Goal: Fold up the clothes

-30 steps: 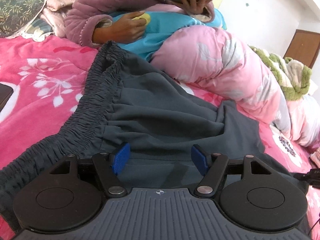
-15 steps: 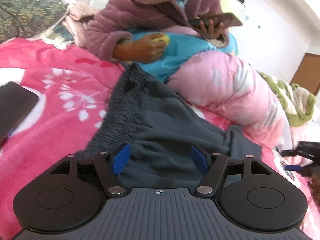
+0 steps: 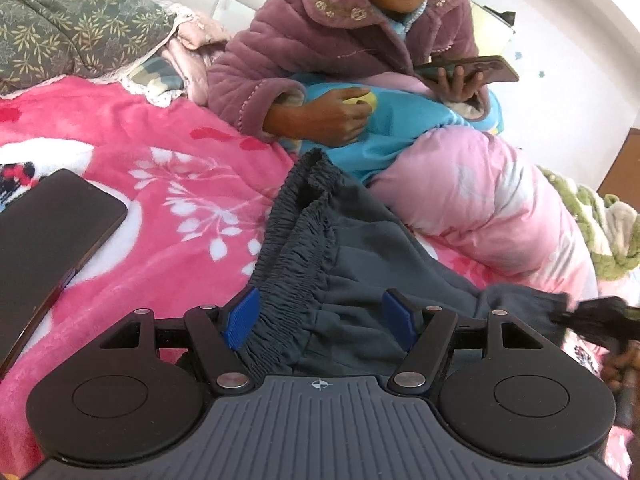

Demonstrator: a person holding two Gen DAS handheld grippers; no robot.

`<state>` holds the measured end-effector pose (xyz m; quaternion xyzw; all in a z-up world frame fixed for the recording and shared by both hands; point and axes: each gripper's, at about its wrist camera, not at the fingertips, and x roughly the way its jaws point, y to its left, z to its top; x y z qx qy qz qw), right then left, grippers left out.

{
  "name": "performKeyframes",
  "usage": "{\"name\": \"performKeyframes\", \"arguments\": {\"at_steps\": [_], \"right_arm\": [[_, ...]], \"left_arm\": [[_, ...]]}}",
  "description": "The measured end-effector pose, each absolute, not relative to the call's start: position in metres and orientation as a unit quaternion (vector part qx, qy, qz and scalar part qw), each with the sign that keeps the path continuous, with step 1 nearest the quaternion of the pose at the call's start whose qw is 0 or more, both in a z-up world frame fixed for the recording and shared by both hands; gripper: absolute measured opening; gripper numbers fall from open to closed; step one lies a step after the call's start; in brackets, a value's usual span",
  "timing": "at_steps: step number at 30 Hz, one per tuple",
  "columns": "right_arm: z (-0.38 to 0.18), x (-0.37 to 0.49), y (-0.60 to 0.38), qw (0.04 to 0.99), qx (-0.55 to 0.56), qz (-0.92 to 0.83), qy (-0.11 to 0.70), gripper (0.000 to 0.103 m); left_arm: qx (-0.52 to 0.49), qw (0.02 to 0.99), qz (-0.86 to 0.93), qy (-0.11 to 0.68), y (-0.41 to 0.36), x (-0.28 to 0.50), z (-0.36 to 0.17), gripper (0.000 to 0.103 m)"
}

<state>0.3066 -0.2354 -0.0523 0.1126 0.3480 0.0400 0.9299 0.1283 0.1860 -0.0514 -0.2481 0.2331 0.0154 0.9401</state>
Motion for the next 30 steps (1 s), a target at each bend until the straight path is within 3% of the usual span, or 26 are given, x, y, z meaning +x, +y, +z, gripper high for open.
{"name": "performKeyframes", "arguments": {"at_steps": [4,7,11,14,20,23,26,30], "right_arm": [[-0.035,0.252,-0.276,0.927,0.199,-0.012,0.317,0.003],[-0.038,0.228,-0.306,0.908,0.24,-0.033,0.343,0.009],[-0.035,0.214,-0.334,0.883,0.264,-0.093,0.377,0.025],[-0.008,0.202,-0.338,0.898,0.263,-0.117,0.332,0.039],[0.042,0.223,-0.225,0.933,0.139,0.051,0.328,0.04],[0.05,0.234,-0.137,0.916,0.087,0.188,0.344,0.047],[0.044,0.246,-0.047,0.891,0.021,0.284,0.354,0.058],[0.004,0.28,0.04,0.862,-0.041,0.316,0.395,0.06]], "left_arm": [[-0.245,0.941,0.02,0.234,0.187,0.126,-0.052,0.068],[-0.25,0.94,0.024,0.232,0.191,0.122,-0.052,0.068],[-0.252,0.942,0.028,0.221,0.198,0.116,-0.05,0.068],[-0.255,0.941,0.031,0.221,0.203,0.113,-0.05,0.068],[-0.252,0.942,0.006,0.223,0.207,0.106,-0.051,0.064],[-0.246,0.942,0.003,0.229,0.207,0.103,-0.053,0.061],[-0.246,0.939,0.008,0.239,0.212,0.102,-0.057,0.055],[-0.254,0.932,0.014,0.257,0.223,0.102,-0.067,0.05]]}}
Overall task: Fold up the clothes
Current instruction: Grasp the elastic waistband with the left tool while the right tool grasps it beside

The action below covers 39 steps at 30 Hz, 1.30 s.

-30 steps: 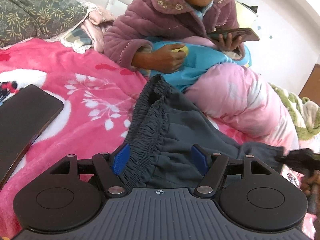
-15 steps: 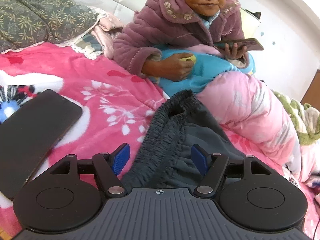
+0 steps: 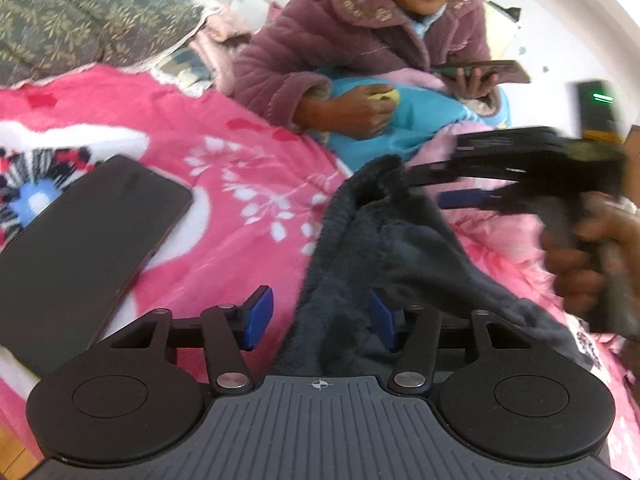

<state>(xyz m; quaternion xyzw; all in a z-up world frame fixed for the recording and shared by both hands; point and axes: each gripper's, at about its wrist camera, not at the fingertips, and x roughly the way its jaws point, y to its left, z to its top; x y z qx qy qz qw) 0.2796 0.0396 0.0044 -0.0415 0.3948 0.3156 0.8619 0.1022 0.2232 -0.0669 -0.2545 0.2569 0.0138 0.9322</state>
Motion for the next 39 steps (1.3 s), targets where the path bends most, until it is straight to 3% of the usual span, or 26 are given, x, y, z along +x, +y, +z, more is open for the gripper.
{"name": "performKeyframes", "arguments": {"at_steps": [5,8,11,14,19,22,24,30,39], "right_arm": [[-0.043,0.318,0.079,0.851,-0.023,0.287,0.439,0.052],[-0.055,0.324,0.08,0.855,0.0,0.28,0.436,0.034],[-0.061,0.325,0.081,0.86,0.008,0.284,0.423,0.022],[-0.052,0.317,0.085,0.866,-0.006,0.316,0.387,0.021],[-0.051,0.306,0.116,0.863,-0.074,0.354,0.352,0.021],[-0.068,0.312,0.136,0.853,-0.106,0.354,0.368,0.029],[-0.087,0.323,0.143,0.847,-0.102,0.337,0.399,0.049],[-0.062,0.325,0.108,0.847,-0.015,0.332,0.415,0.062],[0.008,0.228,-0.087,0.864,0.167,0.28,0.384,0.068]], "left_arm": [[-0.254,0.93,0.002,0.265,0.228,0.101,-0.073,0.044],[-0.251,0.929,-0.011,0.27,0.226,0.102,-0.074,0.032],[-0.248,0.93,-0.014,0.271,0.225,0.1,-0.075,0.023],[-0.25,0.93,-0.016,0.268,0.227,0.097,-0.075,0.017],[-0.251,0.93,-0.019,0.269,0.228,0.097,-0.075,0.016],[-0.252,0.928,-0.017,0.273,0.227,0.099,-0.074,0.016],[-0.255,0.927,-0.014,0.276,0.227,0.1,-0.072,0.017],[-0.262,0.921,-0.016,0.287,0.228,0.098,-0.075,0.029],[-0.27,0.923,-0.003,0.274,0.225,0.097,-0.079,0.025]]}}
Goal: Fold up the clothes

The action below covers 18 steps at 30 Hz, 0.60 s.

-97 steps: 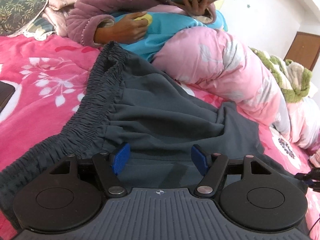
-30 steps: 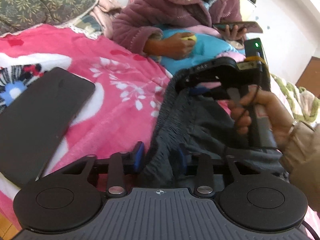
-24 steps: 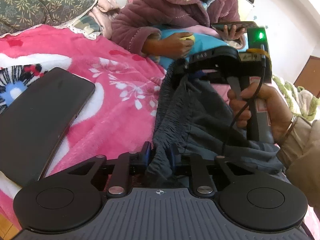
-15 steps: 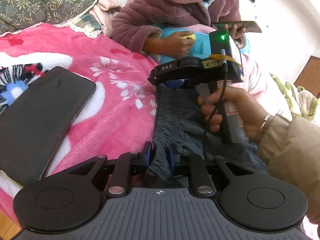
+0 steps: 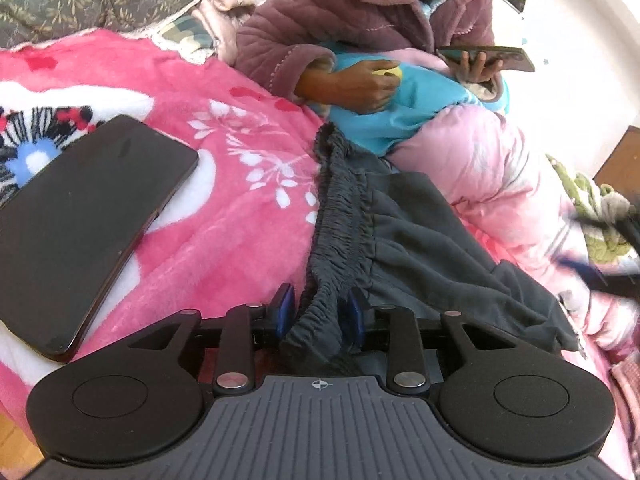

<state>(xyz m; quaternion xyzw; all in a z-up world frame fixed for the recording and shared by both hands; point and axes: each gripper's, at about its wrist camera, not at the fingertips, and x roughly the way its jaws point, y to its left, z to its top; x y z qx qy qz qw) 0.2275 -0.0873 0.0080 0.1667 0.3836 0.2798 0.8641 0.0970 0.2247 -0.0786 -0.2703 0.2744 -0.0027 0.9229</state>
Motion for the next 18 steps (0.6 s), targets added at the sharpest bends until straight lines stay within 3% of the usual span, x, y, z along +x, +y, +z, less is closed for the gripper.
{"name": "performKeyframes", "arguments": {"at_steps": [3,8,12,18], "right_arm": [[0.008,0.168,-0.17,0.88,0.202,0.216,0.371,0.068],[-0.025,0.072,-0.293,0.877,0.289,0.061,0.378,0.068],[-0.057,0.006,-0.356,0.854,0.351,-0.021,0.385,0.068],[-0.077,-0.048,-0.385,0.83,0.411,-0.002,0.377,0.068]], "left_arm": [[-0.264,0.927,0.01,0.267,0.223,0.096,-0.081,0.021],[-0.249,0.931,0.035,0.263,0.213,0.099,-0.082,0.023],[-0.245,0.931,0.05,0.264,0.205,0.095,-0.078,0.032],[-0.268,0.923,0.05,0.272,0.205,0.076,-0.076,0.041]]}}
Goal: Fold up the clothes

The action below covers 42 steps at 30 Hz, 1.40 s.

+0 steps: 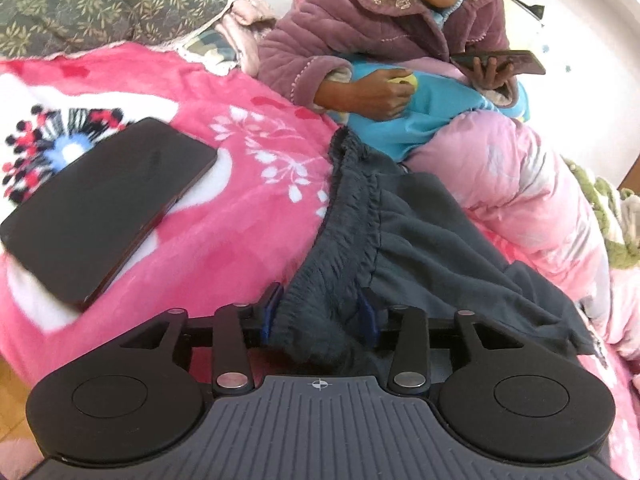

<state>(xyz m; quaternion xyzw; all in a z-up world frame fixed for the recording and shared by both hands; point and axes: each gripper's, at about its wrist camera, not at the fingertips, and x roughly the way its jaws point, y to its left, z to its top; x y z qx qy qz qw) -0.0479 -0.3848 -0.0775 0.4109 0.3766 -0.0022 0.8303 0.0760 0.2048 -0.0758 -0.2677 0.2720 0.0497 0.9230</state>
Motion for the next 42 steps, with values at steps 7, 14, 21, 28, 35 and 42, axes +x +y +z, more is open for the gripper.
{"name": "performKeyframes", "arguments": {"at_steps": [7,14,21,28,35,42], "right_arm": [[-0.09,-0.078,-0.385,0.805,0.439,0.03,0.398,0.068],[-0.114,-0.077,-0.373,0.793,0.455,0.044,0.404,0.047],[-0.086,-0.1,-0.4,0.822,0.463,0.023,0.33,0.0],[-0.077,-0.107,-0.417,0.826,0.46,0.016,0.325,0.0],[-0.112,-0.096,-0.391,0.779,0.485,0.036,0.394,0.05],[-0.121,-0.082,-0.377,0.775,0.49,0.051,0.395,0.045]], "left_arm": [[-0.276,0.918,0.045,0.283,0.206,0.063,-0.075,0.042],[-0.266,0.919,0.064,0.285,0.202,0.066,-0.076,0.026],[-0.257,0.919,0.067,0.29,0.2,0.05,-0.049,0.014],[-0.251,0.919,0.051,0.299,0.2,0.04,-0.049,0.014],[-0.252,0.917,0.05,0.306,0.207,0.045,-0.063,0.014],[-0.253,0.918,0.049,0.302,0.209,0.044,-0.066,0.014]]}}
